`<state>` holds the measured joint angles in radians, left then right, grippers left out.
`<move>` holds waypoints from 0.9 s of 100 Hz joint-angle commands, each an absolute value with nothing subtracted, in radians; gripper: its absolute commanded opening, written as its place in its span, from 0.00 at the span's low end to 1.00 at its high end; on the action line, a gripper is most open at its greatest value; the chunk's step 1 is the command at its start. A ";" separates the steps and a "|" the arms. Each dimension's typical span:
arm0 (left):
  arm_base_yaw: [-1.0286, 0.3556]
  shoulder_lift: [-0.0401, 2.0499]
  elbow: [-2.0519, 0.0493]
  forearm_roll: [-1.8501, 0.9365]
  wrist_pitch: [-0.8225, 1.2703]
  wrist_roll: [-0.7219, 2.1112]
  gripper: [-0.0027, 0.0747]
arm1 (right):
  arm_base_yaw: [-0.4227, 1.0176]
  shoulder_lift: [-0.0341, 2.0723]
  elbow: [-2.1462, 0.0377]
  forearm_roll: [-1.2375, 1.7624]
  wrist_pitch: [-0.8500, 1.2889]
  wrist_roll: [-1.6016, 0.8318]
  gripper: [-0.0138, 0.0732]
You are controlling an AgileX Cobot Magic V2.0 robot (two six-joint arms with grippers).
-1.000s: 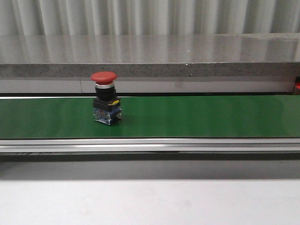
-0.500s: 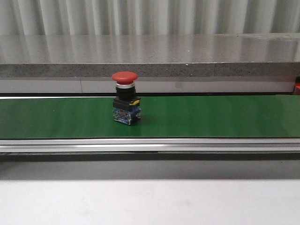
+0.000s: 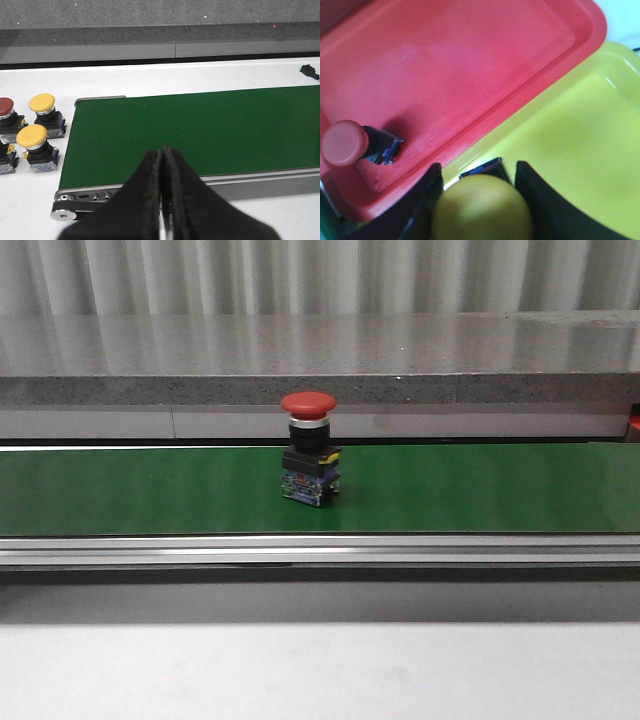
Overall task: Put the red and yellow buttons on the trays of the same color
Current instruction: 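Carry the yellow button into the yellow tray and open the right gripper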
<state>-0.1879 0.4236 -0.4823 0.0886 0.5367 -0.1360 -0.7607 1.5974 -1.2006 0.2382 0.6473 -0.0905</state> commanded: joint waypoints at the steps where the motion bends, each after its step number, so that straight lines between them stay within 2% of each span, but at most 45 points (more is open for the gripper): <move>1: -0.195 0.429 -0.512 0.091 0.459 -0.140 0.01 | -0.767 1.582 -1.234 0.249 0.591 -0.092 0.25; 90: -0.195 0.429 -0.512 0.091 0.459 -0.140 0.01 | -0.766 1.742 -1.196 0.252 0.556 -0.092 0.25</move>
<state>-0.1879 0.4236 -0.4823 0.0886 0.5367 -0.1360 -0.7607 1.7870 -1.1786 0.2382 0.6035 -0.0905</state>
